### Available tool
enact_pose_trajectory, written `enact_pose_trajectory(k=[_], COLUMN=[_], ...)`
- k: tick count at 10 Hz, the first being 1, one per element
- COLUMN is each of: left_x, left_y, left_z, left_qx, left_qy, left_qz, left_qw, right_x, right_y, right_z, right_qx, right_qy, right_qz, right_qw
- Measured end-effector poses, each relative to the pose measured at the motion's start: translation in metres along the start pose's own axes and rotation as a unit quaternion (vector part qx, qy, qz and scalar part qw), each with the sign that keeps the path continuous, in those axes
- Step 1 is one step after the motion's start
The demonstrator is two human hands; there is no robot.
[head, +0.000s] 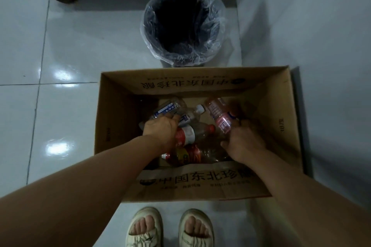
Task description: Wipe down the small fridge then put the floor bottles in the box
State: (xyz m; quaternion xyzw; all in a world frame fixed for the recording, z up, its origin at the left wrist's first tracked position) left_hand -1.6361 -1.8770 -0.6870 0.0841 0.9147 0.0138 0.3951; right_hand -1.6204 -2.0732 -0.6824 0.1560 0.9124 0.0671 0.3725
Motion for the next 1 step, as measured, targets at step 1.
enact_pose_trajectory(k=[1], left_x=[-0.023], left_y=[0.0078], left_z=[-0.0253], left_qx=[0.007], left_qy=[-0.007], left_qz=[-0.003], left_qw=[1.0], right_x=[-0.0125], right_y=[0.0182], right_z=[-0.0288], right_qx=[-0.05], right_qy=[0.012], right_qz=[-0.027], right_qw=[0.998])
Point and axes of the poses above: each hand's wrist, its own z-axis towards the middle knuckle, its own x-axis out of the palm, y = z × x, the point moved 5 cm from there along z, towards the middle knuckle, and after that the axes turned 15 degrees about z, right-handed, at the moved point
